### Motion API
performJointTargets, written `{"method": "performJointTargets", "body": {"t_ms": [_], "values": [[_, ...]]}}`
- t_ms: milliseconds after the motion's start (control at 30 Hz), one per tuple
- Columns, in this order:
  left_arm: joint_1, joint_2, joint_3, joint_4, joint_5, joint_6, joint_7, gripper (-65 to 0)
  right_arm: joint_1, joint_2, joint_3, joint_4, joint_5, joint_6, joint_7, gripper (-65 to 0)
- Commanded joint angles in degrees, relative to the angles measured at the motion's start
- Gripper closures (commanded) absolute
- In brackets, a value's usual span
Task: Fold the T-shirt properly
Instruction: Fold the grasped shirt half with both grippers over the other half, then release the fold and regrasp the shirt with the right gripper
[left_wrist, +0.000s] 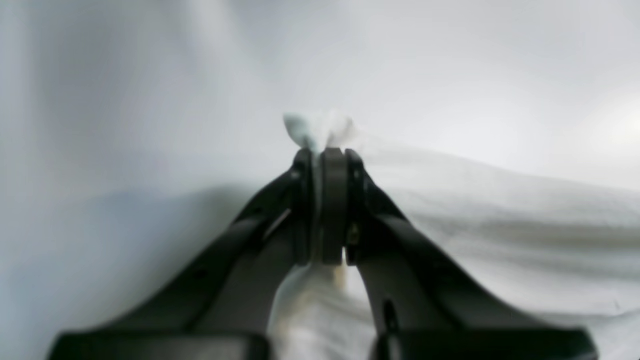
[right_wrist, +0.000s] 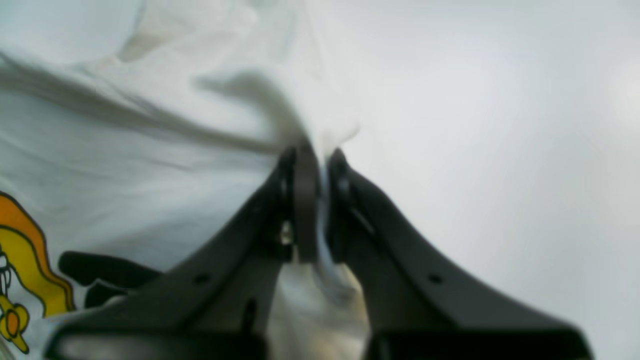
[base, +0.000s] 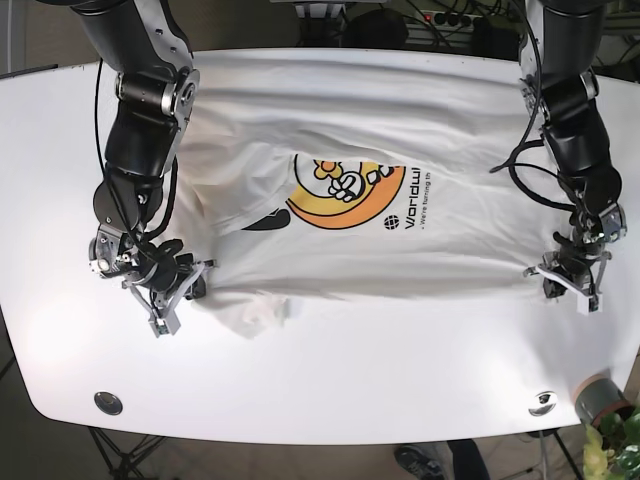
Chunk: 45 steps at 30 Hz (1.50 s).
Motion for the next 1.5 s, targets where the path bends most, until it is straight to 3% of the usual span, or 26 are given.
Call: {"method": "performJointTargets", "body": {"t_ms": [0, 467, 800, 1467], "values": [[0.01, 0.22, -1.77, 5.85, -0.79, -0.18, -0.06, 0.0, 1.48, 0.48, 0.02, 4.71, 0.44, 0.03, -0.34, -2.9], [9.68, 3.21, -6.16, 28.18, -0.79, -0.36, 11.55, 0.0, -7.22, 0.39, 0.02, 30.46, 0.87, 0.47, -12.21, -2.9], [19.09, 4.62, -6.25, 37.85, -0.79, -0.36, 12.51, 0.0, -19.53, -1.28, 0.28, 45.67, 0.96, 0.56, -13.17, -2.9], [32.89, 4.7, -10.82, 40.76, -0.79, -0.36, 12.34, 0.0, -35.09, -3.83, 2.83, 49.89, 0.96, 0.65, -13.0, -3.0]]}}
